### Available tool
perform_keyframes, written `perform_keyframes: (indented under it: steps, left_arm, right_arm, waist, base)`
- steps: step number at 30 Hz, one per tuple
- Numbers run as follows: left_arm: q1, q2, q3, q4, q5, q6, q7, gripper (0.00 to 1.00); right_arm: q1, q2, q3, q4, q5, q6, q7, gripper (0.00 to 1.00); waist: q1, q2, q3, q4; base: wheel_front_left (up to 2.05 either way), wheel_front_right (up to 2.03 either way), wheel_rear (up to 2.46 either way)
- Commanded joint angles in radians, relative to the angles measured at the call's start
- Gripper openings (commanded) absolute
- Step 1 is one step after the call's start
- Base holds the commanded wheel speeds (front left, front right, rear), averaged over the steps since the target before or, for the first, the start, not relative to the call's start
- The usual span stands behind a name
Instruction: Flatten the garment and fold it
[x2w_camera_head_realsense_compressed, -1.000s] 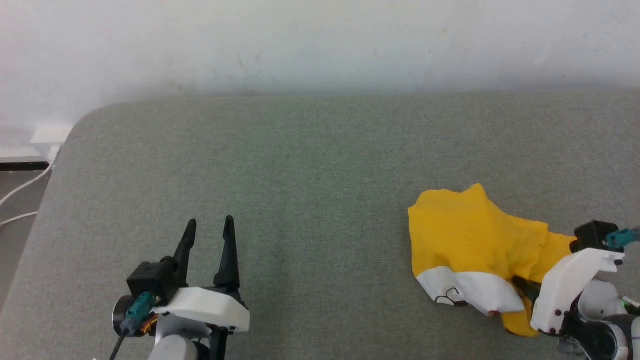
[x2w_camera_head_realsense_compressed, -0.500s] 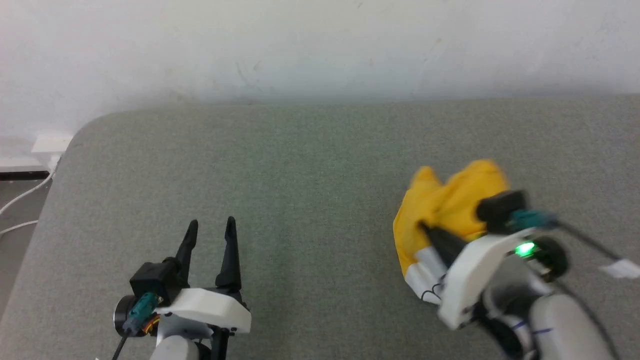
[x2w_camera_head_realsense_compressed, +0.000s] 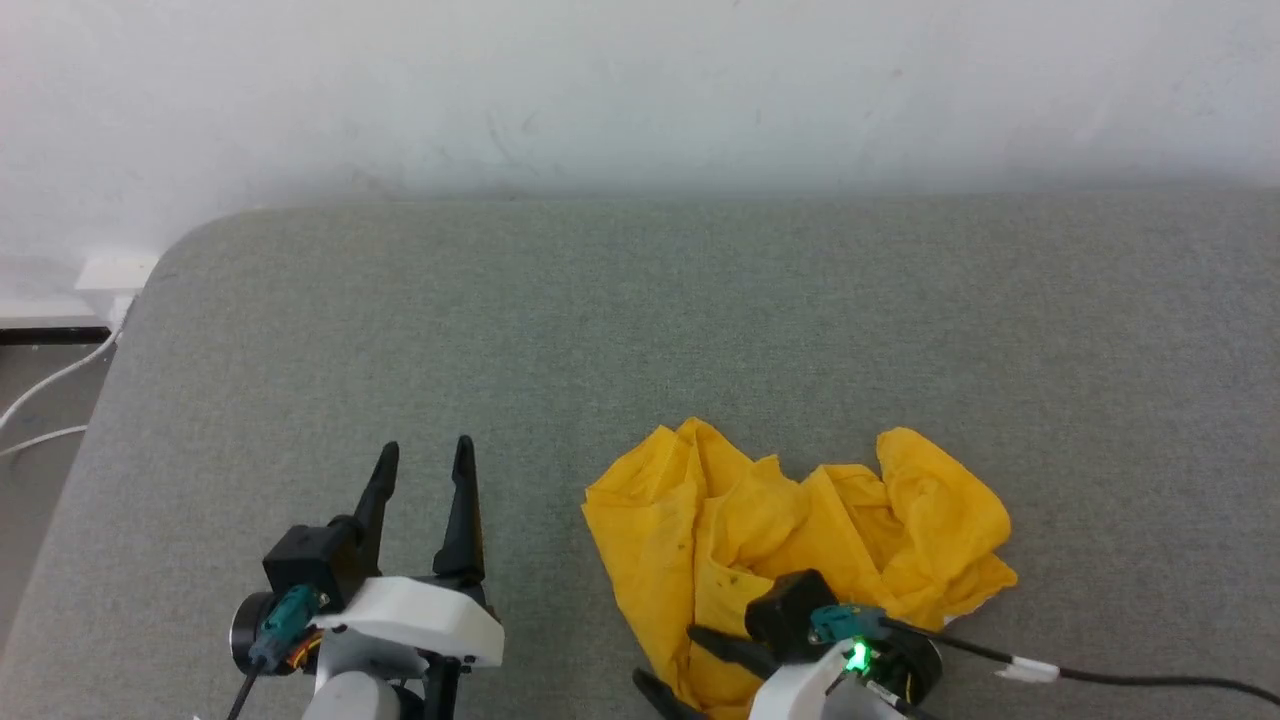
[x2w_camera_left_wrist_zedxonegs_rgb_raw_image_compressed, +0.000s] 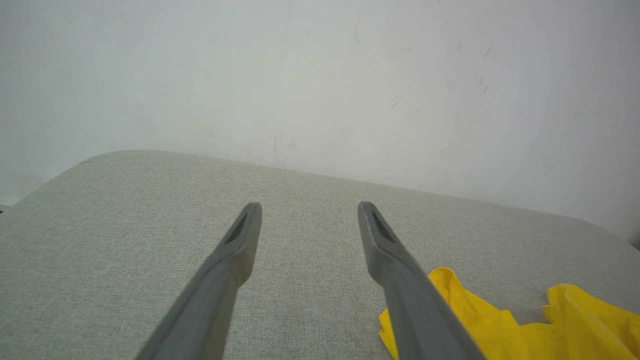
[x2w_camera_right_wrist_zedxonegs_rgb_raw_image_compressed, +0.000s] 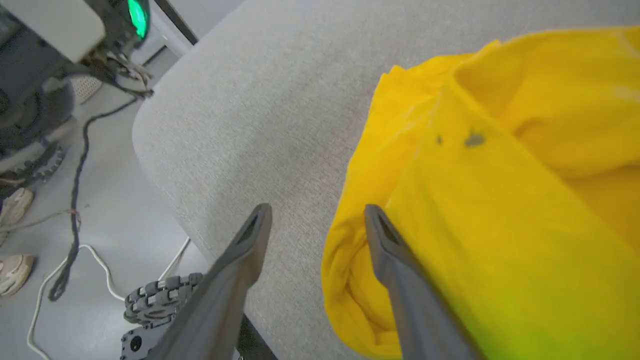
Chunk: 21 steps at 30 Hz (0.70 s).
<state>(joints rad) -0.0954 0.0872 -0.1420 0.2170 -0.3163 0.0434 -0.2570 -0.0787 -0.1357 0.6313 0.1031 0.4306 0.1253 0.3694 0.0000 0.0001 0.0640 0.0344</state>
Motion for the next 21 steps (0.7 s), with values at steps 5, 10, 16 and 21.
perform_keyframes:
  steps: [5, 10, 16, 21]
  left_arm:
    - [-0.013, -0.004, 0.006, 0.004, 0.006, -0.007, -0.005, 1.0]
    - [-0.007, -0.006, 0.005, 0.007, 0.008, -0.009, -0.005, 1.0]
    - [-0.002, -0.011, -0.004, 0.01, 0.012, -0.011, -0.005, 1.0]
    - [-0.009, -0.015, -0.01, 0.009, 0.012, -0.013, -0.005, 1.0]
  right_arm:
    - [0.003, -0.006, -0.015, -0.073, 0.03, 0.005, -0.162, 1.0]
    - [-0.002, -0.066, -0.044, -0.151, 0.023, 0.005, -0.098, 1.0]
    - [-0.028, -0.16, -0.081, -0.219, 0.03, 0.005, 0.082, 1.0]
    - [-0.035, -0.198, -0.103, -0.21, 0.039, 0.005, 0.203, 1.0]
  waist:
    - [0.0, -0.0001, -0.007, -0.008]
    - [0.0, -0.0001, -0.017, -0.01]
    - [0.0, -0.0001, -0.027, -0.001]
    - [0.0, -0.0001, -0.019, 0.016]
  base:
    - [0.0, 0.0, 0.0]
    - [0.0, 0.0, 0.0]
    - [0.0, 0.0, 0.0]
    - [0.0, 0.0, 0.0]
